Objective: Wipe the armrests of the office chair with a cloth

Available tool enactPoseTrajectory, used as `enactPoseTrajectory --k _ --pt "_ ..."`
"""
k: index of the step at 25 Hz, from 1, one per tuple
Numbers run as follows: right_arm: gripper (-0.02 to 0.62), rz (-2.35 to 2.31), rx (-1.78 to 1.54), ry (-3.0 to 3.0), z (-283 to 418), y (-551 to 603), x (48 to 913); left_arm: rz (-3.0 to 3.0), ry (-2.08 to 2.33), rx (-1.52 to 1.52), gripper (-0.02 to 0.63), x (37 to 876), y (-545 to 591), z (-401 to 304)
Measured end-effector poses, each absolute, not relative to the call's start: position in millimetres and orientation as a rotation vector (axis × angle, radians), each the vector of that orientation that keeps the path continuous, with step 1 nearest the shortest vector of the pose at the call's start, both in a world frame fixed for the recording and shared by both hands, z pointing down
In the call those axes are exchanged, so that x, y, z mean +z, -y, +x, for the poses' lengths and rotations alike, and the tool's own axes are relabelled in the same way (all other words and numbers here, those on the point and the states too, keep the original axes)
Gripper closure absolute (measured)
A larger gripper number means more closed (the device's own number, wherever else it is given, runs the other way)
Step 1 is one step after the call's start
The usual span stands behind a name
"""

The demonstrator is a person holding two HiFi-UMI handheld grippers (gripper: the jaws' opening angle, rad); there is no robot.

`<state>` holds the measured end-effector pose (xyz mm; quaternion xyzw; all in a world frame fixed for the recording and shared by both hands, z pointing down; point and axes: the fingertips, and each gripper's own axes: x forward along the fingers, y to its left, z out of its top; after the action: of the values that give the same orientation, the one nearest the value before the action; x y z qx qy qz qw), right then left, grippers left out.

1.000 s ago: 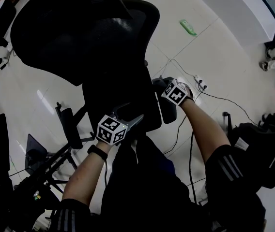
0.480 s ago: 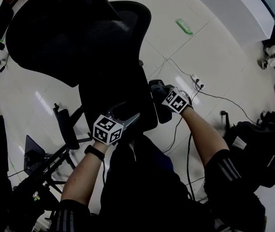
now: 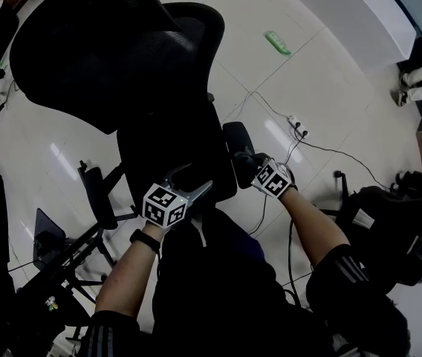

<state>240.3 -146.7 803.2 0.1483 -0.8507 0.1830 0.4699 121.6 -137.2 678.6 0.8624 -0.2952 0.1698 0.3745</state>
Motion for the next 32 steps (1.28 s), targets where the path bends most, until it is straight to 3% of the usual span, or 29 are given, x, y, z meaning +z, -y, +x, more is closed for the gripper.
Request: enactPoseTrajectory --k 21,32 --pt "0.562 0.411 0.534 2.036 240.3 64.6 790.4 2.218 0.677 0.43 0.291 672.3 91.0 118.4" --pt "0.561 0.299 0.346 2.251 97.3 127.6 727.4 2.203 0.876 0.299 0.291 644.0 93.2 21.4"
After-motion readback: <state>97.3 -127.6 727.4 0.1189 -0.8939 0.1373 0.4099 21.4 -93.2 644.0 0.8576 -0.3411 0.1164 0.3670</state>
